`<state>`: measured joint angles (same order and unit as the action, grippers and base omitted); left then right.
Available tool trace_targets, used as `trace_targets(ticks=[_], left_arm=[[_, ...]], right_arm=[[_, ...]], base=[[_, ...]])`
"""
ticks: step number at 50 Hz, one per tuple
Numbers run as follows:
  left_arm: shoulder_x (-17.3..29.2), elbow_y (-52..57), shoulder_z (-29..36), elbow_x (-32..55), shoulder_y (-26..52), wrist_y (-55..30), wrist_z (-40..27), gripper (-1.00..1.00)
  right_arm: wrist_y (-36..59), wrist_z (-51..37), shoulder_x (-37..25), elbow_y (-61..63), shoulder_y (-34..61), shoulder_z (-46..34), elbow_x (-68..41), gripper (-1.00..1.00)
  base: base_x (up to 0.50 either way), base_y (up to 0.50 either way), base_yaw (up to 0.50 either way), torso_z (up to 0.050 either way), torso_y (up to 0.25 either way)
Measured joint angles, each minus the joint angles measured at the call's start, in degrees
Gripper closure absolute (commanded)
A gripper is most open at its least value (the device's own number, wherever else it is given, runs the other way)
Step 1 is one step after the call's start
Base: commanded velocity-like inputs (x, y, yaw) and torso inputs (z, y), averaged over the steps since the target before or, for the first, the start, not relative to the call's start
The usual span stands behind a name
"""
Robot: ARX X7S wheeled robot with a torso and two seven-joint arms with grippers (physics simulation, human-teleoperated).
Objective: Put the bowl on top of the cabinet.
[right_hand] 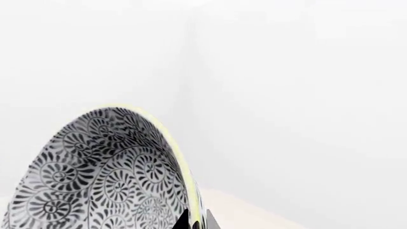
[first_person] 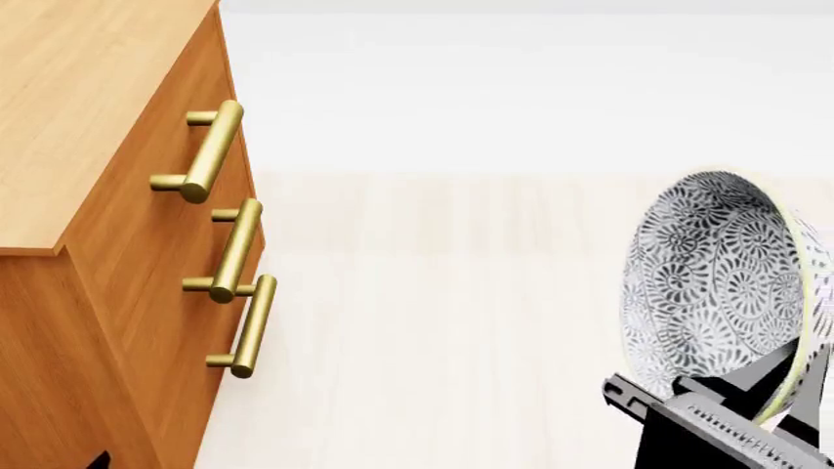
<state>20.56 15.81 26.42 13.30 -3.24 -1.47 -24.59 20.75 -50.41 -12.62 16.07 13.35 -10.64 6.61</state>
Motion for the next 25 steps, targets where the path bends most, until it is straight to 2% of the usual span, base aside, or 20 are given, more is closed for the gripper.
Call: trace_targets(ticks=[25], left_arm=[[0.07, -0.50, 0.24, 1.24, 1.58, -0.23, 0.82, -1.00]], right_arm=[[-2.11, 12.26, -2.64, -9.12, 9.75, -4.20, -6.35, 1.00]], base=[[0.00, 0.00, 0.00, 0.000, 0.000]])
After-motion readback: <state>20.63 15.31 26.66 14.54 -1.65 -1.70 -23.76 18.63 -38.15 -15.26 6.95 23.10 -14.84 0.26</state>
